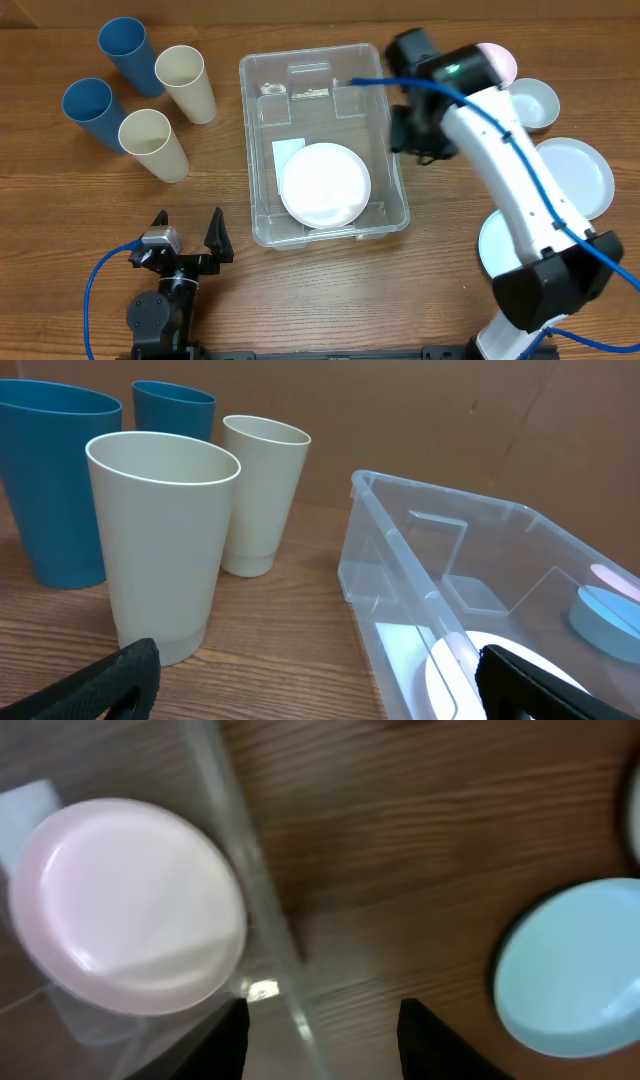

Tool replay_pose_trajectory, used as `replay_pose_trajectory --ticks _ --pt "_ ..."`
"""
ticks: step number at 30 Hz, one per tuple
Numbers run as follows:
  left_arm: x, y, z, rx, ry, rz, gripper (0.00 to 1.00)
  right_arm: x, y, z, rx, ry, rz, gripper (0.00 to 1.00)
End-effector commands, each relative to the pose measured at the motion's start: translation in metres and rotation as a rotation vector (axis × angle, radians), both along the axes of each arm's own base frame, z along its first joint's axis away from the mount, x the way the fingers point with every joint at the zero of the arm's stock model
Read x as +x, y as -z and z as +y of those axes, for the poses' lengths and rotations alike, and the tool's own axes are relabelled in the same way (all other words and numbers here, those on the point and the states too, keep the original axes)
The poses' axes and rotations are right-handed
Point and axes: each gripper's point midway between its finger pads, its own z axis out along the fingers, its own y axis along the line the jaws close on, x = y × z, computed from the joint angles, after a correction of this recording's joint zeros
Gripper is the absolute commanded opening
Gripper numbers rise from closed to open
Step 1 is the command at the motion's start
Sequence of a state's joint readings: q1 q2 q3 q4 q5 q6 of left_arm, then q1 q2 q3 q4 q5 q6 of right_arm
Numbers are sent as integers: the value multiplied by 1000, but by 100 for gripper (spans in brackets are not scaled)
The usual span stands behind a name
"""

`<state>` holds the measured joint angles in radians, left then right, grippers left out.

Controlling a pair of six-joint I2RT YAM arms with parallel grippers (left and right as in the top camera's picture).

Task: Pack container
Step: 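Open the right gripper and withdraw it from the bin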

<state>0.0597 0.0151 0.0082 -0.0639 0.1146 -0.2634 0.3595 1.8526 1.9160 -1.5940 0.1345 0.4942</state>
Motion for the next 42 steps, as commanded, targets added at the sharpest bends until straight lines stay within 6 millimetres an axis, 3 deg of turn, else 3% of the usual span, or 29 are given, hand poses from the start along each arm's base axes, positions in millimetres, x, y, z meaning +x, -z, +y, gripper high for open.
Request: replay_pose_trajectory --ticks 1,4,11,20,28,33,42 --pt "0 0 3 -13 -15 -4 100 4 1 -35 -30 116 7 50" --pt "0 0 3 -13 -15 -4 100 -4 18 -47 -47 143 61 50" --pt "0 0 3 -13 -15 -2 100 -28 68 -40 -24 136 194 47" --pt "0 1 3 -13 -15 3 100 -45 69 10 36 24 224 47" --pt "0 1 3 -13 -15 3 100 -46 69 17 51 24 221 47" --pt "0 1 3 -13 -15 3 100 -33 69 -6 29 87 192 45" --pt "0 1 3 -13 -15 3 100 -8 70 -93 73 364 154 50"
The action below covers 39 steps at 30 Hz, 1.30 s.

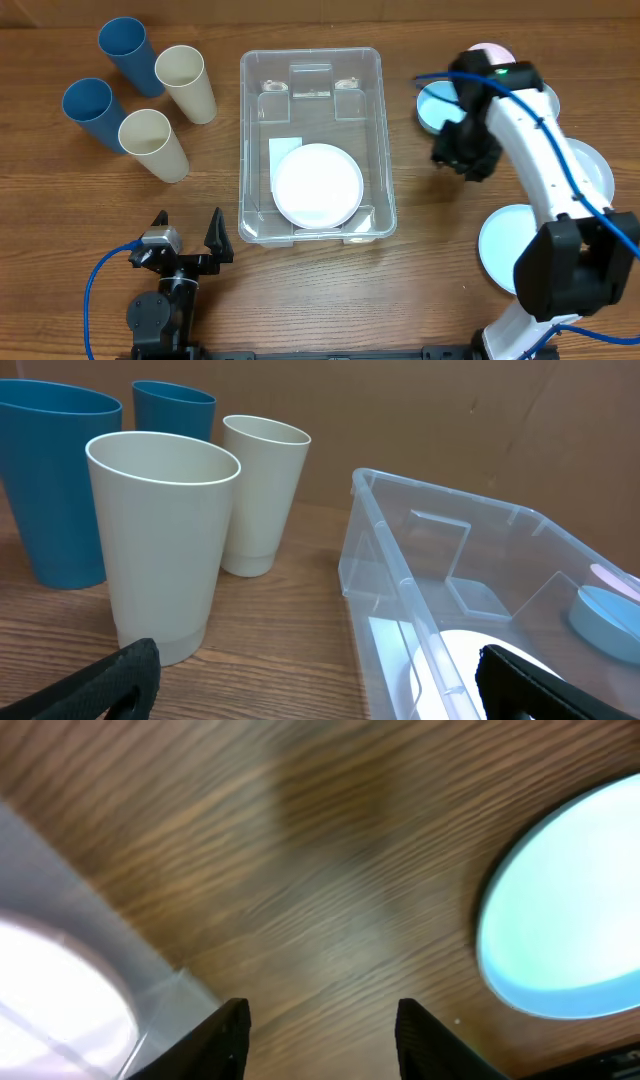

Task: Pack container
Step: 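Open the right gripper and withdraw it from the bin, then move the right gripper to the light-blue plate and grasp its rim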

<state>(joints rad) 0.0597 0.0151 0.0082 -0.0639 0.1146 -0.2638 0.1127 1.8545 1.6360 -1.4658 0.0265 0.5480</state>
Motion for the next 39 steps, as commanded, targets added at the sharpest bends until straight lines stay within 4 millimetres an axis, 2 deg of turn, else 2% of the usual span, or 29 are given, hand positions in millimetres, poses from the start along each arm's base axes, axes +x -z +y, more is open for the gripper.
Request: replay_pose_trajectory --ticks 1,6,7,10,12,18,20,22,26,29,33,39 --pt "0 1 3 -13 -15 3 100 6 -2 -31 -8 95 -22 52" --pt "0 1 3 -13 -15 3 100 -2 -2 -86 -9 255 -6 54" --pt "0 1 3 -13 -15 3 100 -9 -3 -101 -7 277 14 53" --pt "0 1 3 -13 -15 3 100 -28 -9 -124 22 329 43 50" --pt "0 1 3 -13 -15 3 100 -35 -23 -131 80 354 4 49" --pt "0 1 3 -13 -15 3 100 -77 -83 -158 62 515 -162 52" --pt "0 1 3 -13 -15 3 100 -85 -93 -166 45 573 -204 55" --pt "0 1 3 -13 -15 3 100 -88 -86 -170 39 622 -190 55" --pt "0 1 3 -13 -15 3 100 -99 -32 -168 66 745 -101 55" --pt "0 1 3 -13 -15 3 100 -111 20 -155 135 763 -42 54" --pt "0 1 3 -13 -15 3 100 -113 43 -144 142 642 -31 53" --pt "0 1 3 -13 -15 3 100 -72 46 -105 132 374 -122 57"
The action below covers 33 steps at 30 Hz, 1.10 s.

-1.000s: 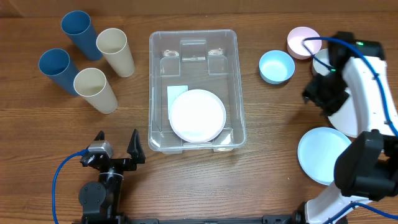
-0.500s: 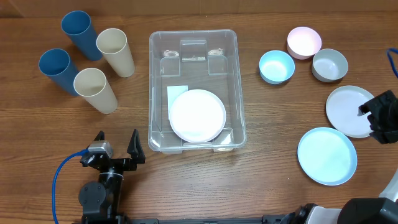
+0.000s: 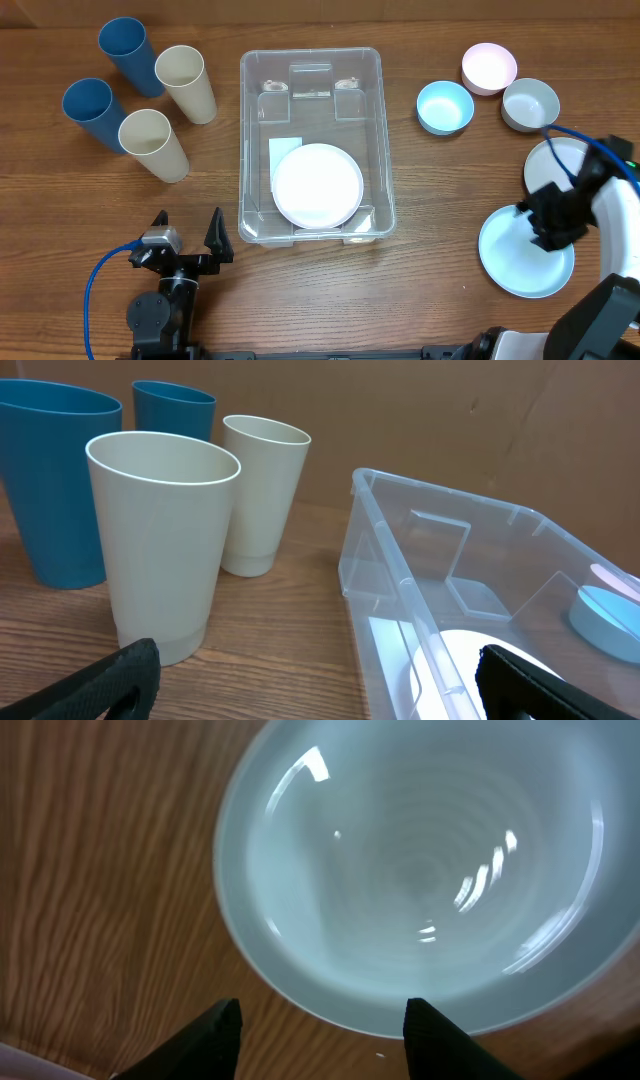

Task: Pack container
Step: 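Move the right gripper to the light-blue plate and grasp its rim, then lift the light-blue plate and carry it over the bin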

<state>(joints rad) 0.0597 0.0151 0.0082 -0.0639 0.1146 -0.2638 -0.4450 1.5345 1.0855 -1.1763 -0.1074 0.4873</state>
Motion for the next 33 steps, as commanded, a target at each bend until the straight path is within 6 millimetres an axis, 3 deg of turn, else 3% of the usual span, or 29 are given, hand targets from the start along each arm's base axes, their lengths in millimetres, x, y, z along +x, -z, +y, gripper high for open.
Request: replay_pose_trajectory --ticks 1,7,18,25,28,33 --pt "0 1 3 -13 -15 3 100 20 0 28 -19 -135 -49 58" --pt "0 1 3 -13 -15 3 100 29 12 47 -65 -111 -4 58" --pt "0 1 3 -13 -15 3 100 19 54 43 -112 -146 33 57" --pt "0 1 3 -13 -15 3 100 18 73 43 -120 -145 5 47" --pt "0 1 3 -13 -15 3 100 19 77 43 -118 -145 9 34" --pt "0 1 3 -13 -15 3 100 19 79 41 -127 -145 13 23"
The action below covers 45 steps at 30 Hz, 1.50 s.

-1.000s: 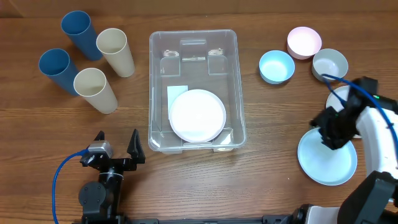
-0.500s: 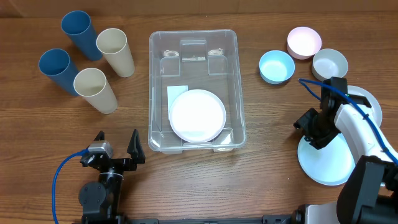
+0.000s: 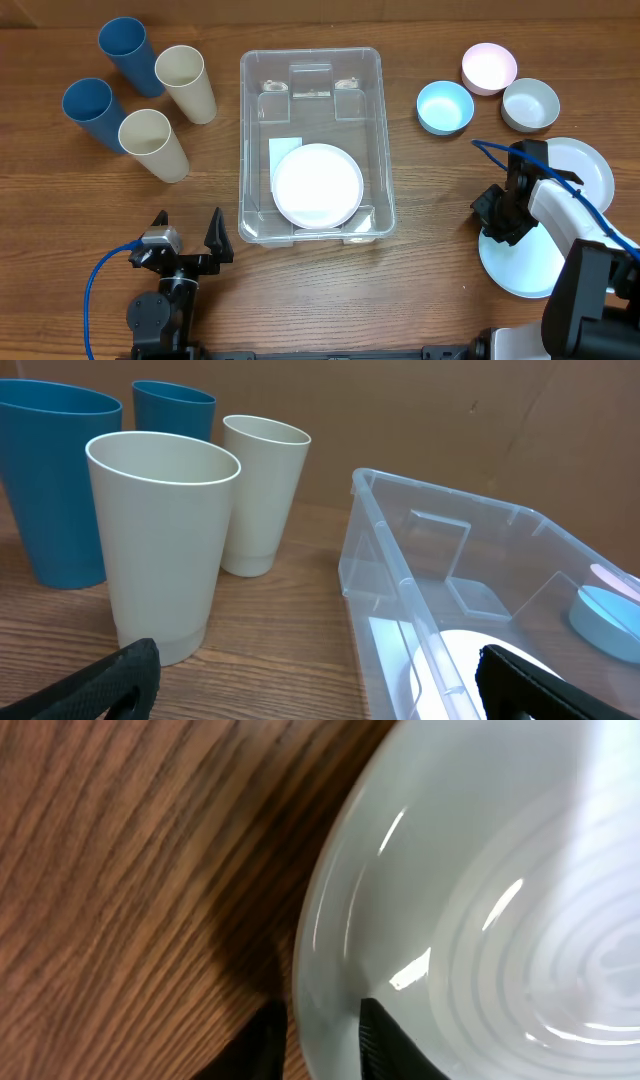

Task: Pack container
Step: 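Lift the light-blue plate and carry it over the bin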

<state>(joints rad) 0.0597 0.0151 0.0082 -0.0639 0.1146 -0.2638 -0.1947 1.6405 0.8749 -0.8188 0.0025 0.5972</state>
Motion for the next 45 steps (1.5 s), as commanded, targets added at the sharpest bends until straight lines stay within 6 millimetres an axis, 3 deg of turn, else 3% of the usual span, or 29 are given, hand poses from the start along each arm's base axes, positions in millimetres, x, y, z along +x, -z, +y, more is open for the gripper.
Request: replay_pose_trajectory --ticks 1,5,11,14,22,31,33,39,45 --pt "0 1 3 -13 -15 3 100 -2 3 -2 -21 -6 11 21" --pt "0 1 3 -13 -15 3 100 -2 3 -2 -21 -6 11 4" --pt "0 1 3 -13 -15 3 100 -1 3 3 11 -7 4 4" --pt "0 1 3 -13 -15 3 100 8 -7 9 48 -10 -14 4" --pt "0 1 3 -13 -15 3 100 48 -78 4 39 -87 -79 4" --pt "0 1 3 -13 -15 3 100 87 -167 33 -4 -278 -215 4" --pt "0 1 3 -13 -15 3 100 94 -190 50 -15 -384 -256 4" --pt "0 1 3 -13 -15 3 100 96 -232 117 -138 -728 -329 4" --pt "0 1 3 -13 -15 3 100 68 -242 206 -244 -1039 -365 4"
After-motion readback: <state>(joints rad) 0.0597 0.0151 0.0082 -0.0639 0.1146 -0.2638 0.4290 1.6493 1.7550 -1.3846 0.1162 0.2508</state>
